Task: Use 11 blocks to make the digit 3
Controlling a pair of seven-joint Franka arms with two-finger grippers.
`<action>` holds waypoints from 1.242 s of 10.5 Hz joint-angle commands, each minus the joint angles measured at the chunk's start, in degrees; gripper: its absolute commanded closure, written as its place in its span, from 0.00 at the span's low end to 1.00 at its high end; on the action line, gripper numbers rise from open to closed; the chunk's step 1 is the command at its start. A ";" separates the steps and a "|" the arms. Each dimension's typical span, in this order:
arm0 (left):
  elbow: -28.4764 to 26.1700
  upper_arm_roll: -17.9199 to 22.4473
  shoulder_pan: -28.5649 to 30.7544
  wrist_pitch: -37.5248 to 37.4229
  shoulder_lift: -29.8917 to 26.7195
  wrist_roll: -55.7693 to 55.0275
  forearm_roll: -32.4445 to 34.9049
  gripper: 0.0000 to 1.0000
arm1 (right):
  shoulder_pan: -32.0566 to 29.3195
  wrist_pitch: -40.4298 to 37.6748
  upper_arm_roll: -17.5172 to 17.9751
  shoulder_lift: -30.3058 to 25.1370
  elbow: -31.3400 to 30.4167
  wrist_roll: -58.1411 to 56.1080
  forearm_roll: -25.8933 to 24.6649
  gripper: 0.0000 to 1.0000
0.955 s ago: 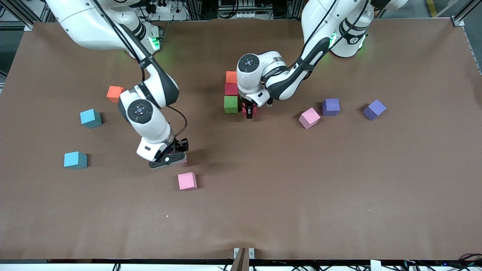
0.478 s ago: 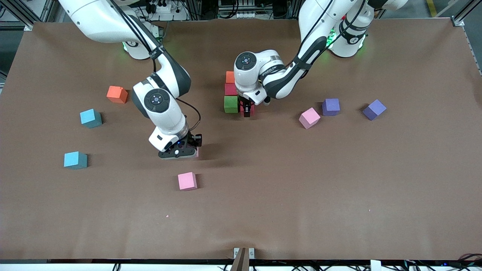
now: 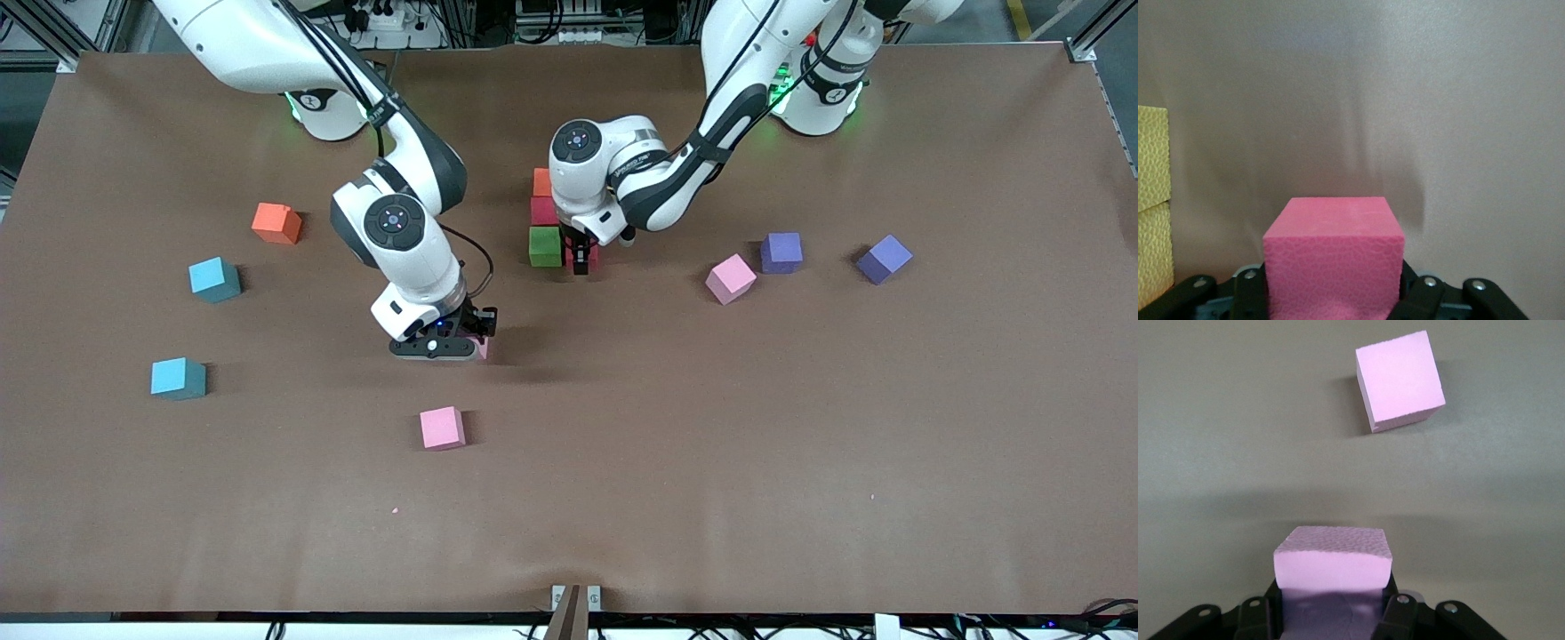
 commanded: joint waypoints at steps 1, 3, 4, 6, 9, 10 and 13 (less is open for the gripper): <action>0.88 -0.03 -2.16 0.18 3.37 -14.50 3.49 0.60 | 0.83 -0.10 0.10 -1.05 -0.92 3.84 0.49 0.80; 1.67 0.06 -2.51 0.18 3.72 -14.50 3.49 0.60 | 1.54 -0.18 0.10 -1.05 -1.00 7.35 0.58 0.80; 2.02 0.06 -2.51 0.18 3.89 -14.50 3.49 0.60 | 2.15 -0.18 0.10 -1.05 -1.00 9.63 0.49 0.80; 2.03 0.06 -3.04 0.18 4.07 -14.50 3.57 0.58 | 2.42 -0.18 0.10 -0.88 -1.00 10.18 0.49 0.80; 2.03 0.15 -3.13 0.18 4.07 -14.41 3.57 0.45 | 2.42 -0.18 0.10 -0.53 -1.00 10.18 0.49 0.80; 2.03 0.15 -3.13 0.18 4.07 -14.41 3.57 0.22 | 2.42 -0.27 0.01 -0.53 -1.09 10.18 0.49 0.80; 2.03 0.06 -2.60 0.09 3.63 -14.32 3.57 0.00 | 2.42 -3.96 0.01 -1.05 -0.91 10.62 0.49 0.80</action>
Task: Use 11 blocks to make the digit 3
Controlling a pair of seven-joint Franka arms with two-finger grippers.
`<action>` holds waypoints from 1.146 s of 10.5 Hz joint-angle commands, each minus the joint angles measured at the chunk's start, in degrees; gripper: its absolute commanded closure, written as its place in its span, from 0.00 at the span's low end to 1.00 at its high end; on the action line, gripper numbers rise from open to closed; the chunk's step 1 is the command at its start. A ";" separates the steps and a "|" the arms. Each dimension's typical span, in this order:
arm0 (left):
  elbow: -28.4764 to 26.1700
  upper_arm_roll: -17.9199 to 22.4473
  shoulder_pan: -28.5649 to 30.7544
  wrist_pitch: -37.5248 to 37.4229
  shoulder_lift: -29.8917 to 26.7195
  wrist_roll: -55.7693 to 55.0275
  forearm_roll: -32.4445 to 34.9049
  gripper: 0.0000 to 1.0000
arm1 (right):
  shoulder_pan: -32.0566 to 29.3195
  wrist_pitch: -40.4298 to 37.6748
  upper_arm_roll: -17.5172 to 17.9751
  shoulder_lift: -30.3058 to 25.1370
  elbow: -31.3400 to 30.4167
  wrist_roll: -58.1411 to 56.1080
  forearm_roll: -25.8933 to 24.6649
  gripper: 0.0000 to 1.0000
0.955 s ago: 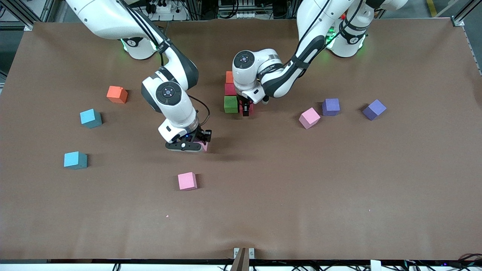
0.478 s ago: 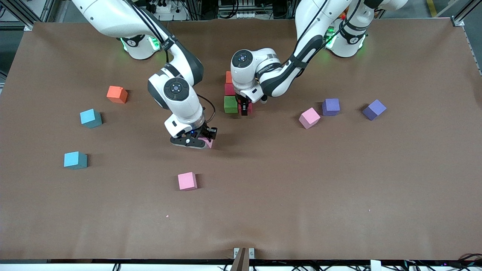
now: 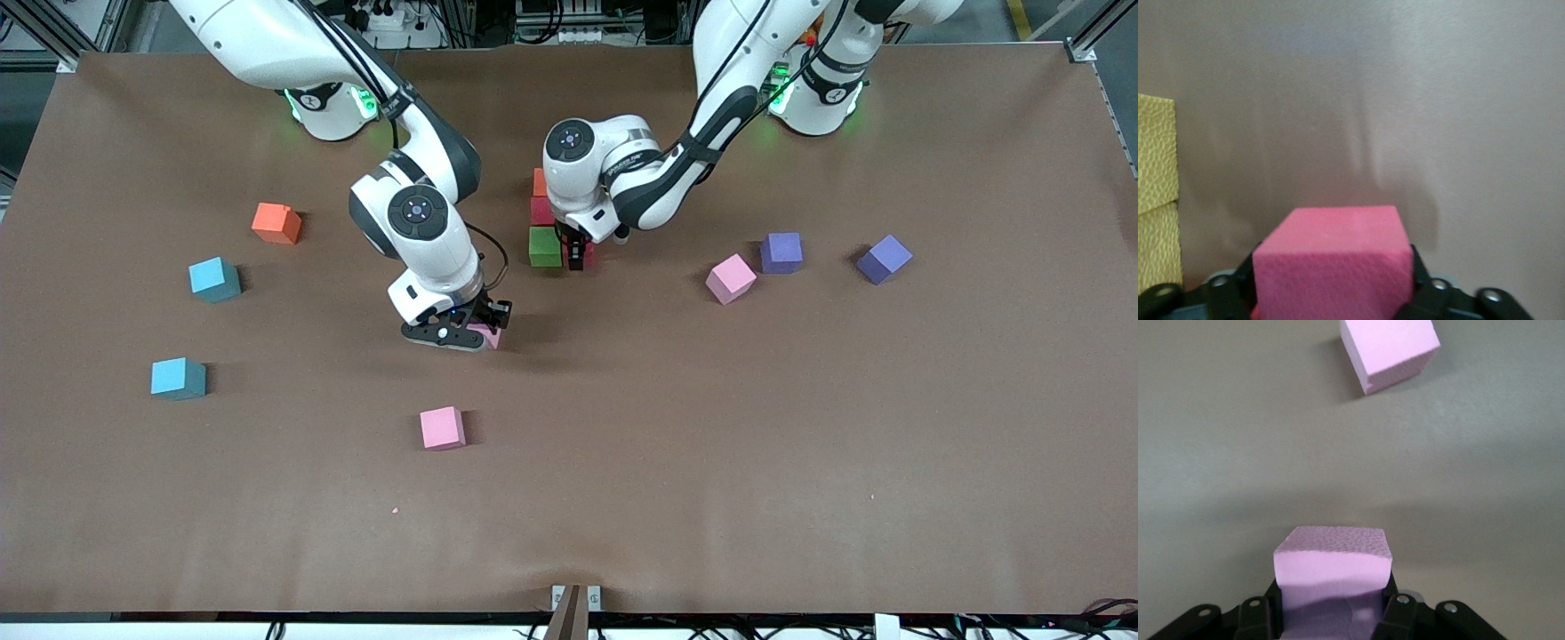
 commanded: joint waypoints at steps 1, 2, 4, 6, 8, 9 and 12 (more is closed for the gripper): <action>1.19 -0.27 -0.78 -0.12 0.91 -14.22 3.58 0.00 | 0.27 -1.23 -0.20 -0.95 -0.40 1.07 0.57 0.80; 1.02 -0.27 -0.52 -0.21 0.39 -13.96 3.58 0.00 | 0.35 -1.05 -0.20 -0.78 -0.22 1.16 0.75 0.80; 1.10 -0.27 -0.17 -0.73 -0.31 -13.69 3.58 0.00 | 0.44 -1.05 -0.11 -0.86 0.04 1.42 0.84 0.80; 1.02 -0.35 0.10 -1.52 -1.19 -13.34 3.58 0.00 | 0.53 -1.05 -0.11 -1.04 0.30 1.34 0.84 0.80; 1.02 -0.79 1.76 -3.45 -2.25 -12.12 3.49 0.00 | 0.79 -1.05 -0.11 -1.13 0.48 1.51 0.92 0.80; 1.02 -0.88 1.85 -4.24 -2.86 -12.11 3.49 0.00 | 1.32 -1.05 -0.11 -1.21 0.48 2.38 1.19 0.80; 1.02 -1.23 2.03 -5.39 -3.83 -11.24 2.79 0.00 | 3.69 -1.40 -0.11 -0.86 0.31 5.80 1.54 0.80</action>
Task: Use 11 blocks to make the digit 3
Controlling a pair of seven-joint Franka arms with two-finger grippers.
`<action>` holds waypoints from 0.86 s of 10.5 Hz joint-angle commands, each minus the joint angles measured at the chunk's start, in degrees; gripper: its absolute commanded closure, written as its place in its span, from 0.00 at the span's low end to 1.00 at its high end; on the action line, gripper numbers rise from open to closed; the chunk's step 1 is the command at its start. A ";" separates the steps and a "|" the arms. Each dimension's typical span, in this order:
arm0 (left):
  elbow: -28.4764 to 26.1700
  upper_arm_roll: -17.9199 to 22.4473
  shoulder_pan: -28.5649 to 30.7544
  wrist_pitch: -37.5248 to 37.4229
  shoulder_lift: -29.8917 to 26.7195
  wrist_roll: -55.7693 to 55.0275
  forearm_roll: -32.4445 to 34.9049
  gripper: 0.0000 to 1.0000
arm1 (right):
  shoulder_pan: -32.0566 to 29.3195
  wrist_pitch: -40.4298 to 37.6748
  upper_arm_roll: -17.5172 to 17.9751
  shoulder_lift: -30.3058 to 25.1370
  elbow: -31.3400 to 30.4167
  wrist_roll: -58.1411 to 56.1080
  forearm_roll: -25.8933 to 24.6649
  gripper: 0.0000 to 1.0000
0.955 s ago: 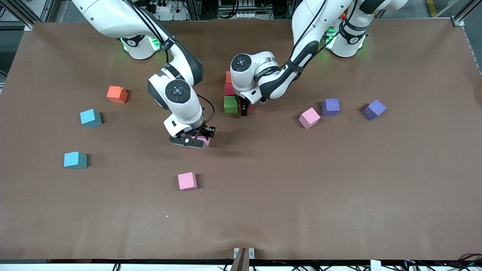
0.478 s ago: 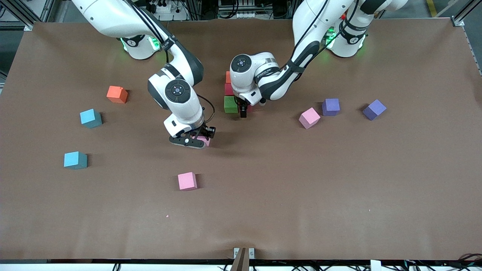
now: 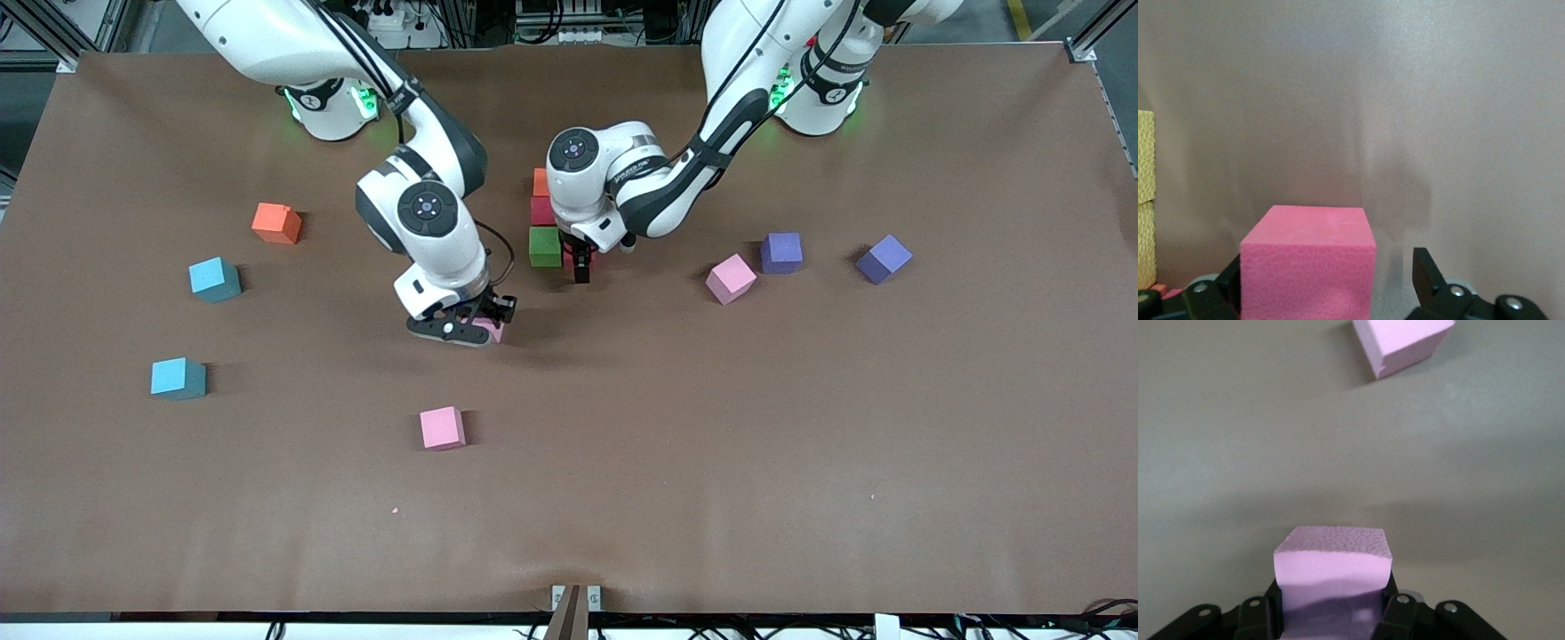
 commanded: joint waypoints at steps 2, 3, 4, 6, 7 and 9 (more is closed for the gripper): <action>-0.82 -1.94 0.08 -2.60 -2.47 -11.62 2.61 0.00 | 3.12 -1.02 -0.33 -0.82 -0.48 4.58 0.97 0.80; -0.82 -2.47 0.34 -3.56 -3.00 -11.53 2.35 0.00 | 3.56 -1.11 -0.33 -0.65 -0.48 4.68 1.05 0.80; -0.91 -3.69 1.47 -4.09 -3.62 -11.01 1.83 0.00 | 3.91 -1.02 -0.33 -0.65 -0.48 5.37 1.06 0.80; -1.00 -8.51 7.33 -6.29 -4.23 -8.03 1.82 0.00 | 4.00 -1.02 -0.25 -0.65 -0.48 6.69 1.05 0.80; -1.00 -11.41 10.94 -7.60 -4.41 -6.36 1.82 0.00 | 4.09 -0.76 -0.25 -0.30 -0.48 7.48 1.06 0.80; -1.00 -15.64 17.18 -10.85 -5.37 -1.54 1.82 0.00 | 6.02 -0.41 -0.25 1.80 -0.48 11.07 1.06 0.80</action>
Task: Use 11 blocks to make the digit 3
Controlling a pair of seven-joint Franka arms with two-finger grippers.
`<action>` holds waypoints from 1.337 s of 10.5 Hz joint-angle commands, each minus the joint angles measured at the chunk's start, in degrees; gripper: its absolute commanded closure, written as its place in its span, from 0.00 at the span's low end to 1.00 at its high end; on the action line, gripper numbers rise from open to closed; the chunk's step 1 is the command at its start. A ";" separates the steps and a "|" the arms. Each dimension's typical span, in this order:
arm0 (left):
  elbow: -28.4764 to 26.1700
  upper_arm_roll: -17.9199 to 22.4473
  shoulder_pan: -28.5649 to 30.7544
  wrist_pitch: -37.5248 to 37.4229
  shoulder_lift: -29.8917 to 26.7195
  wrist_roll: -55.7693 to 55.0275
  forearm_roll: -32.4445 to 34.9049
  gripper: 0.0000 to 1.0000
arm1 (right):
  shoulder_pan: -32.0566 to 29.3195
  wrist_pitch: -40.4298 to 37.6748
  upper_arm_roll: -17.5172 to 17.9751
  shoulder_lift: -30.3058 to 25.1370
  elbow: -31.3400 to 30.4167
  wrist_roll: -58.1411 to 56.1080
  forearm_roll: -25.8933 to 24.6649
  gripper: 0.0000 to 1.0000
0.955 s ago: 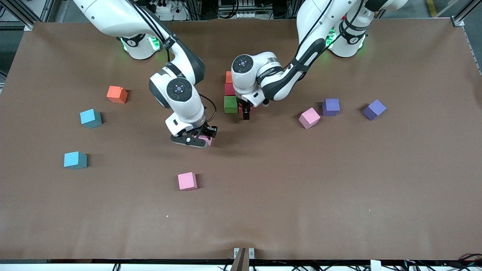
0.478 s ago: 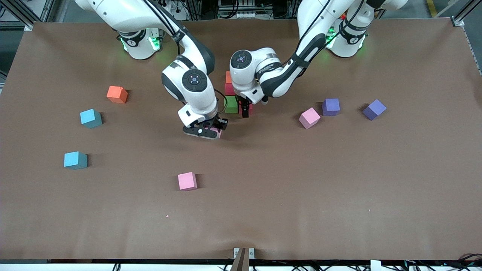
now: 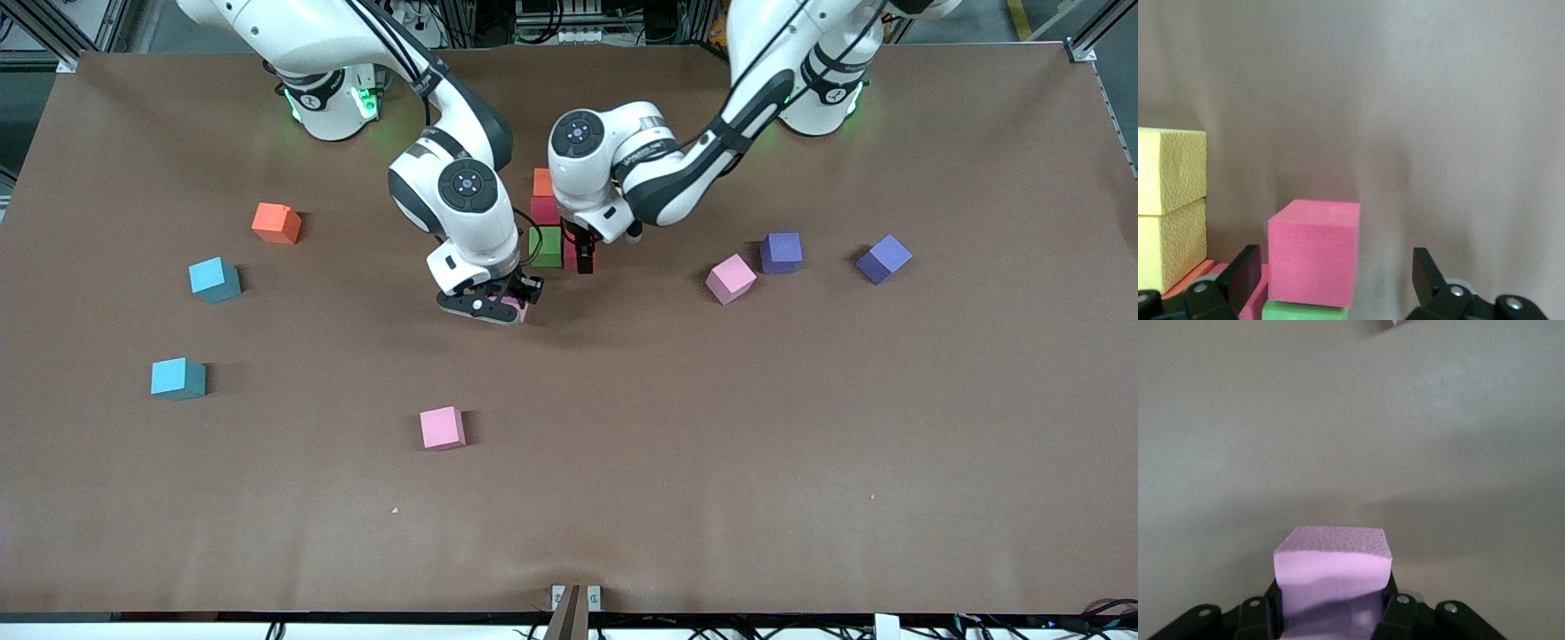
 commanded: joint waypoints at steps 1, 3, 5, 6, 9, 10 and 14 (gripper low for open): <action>-1.09 -4.02 6.29 -3.75 -2.58 -1.86 1.83 0.00 | 3.08 0.16 -0.35 1.65 -0.24 4.79 0.51 0.80; -1.17 -4.03 9.02 -6.30 -4.16 4.11 1.83 0.00 | 5.72 0.69 -0.44 2.88 -0.15 7.34 -0.11 0.80; -1.17 -4.03 12.45 -8.33 -6.18 10.61 1.83 0.00 | 6.00 2.53 -0.35 4.28 -0.15 5.97 -0.37 0.80; -1.17 -4.03 14.29 -8.95 -7.15 14.13 1.83 0.00 | 6.08 2.62 -0.35 4.90 -0.15 2.12 -1.33 0.80; -1.00 -4.03 19.39 -9.39 -9.70 25.54 1.83 0.00 | 6.08 3.23 -0.35 5.25 0.11 -4.84 -1.69 0.80; -0.91 -4.03 21.41 -9.39 -10.23 29.41 1.83 0.00 | 6.17 5.24 -0.35 5.69 -0.06 -4.95 -1.61 0.80; 0.58 -3.94 25.21 -9.39 -9.37 42.43 2.00 0.00 | 8.19 6.75 -0.35 6.75 -0.15 -4.95 -2.30 0.79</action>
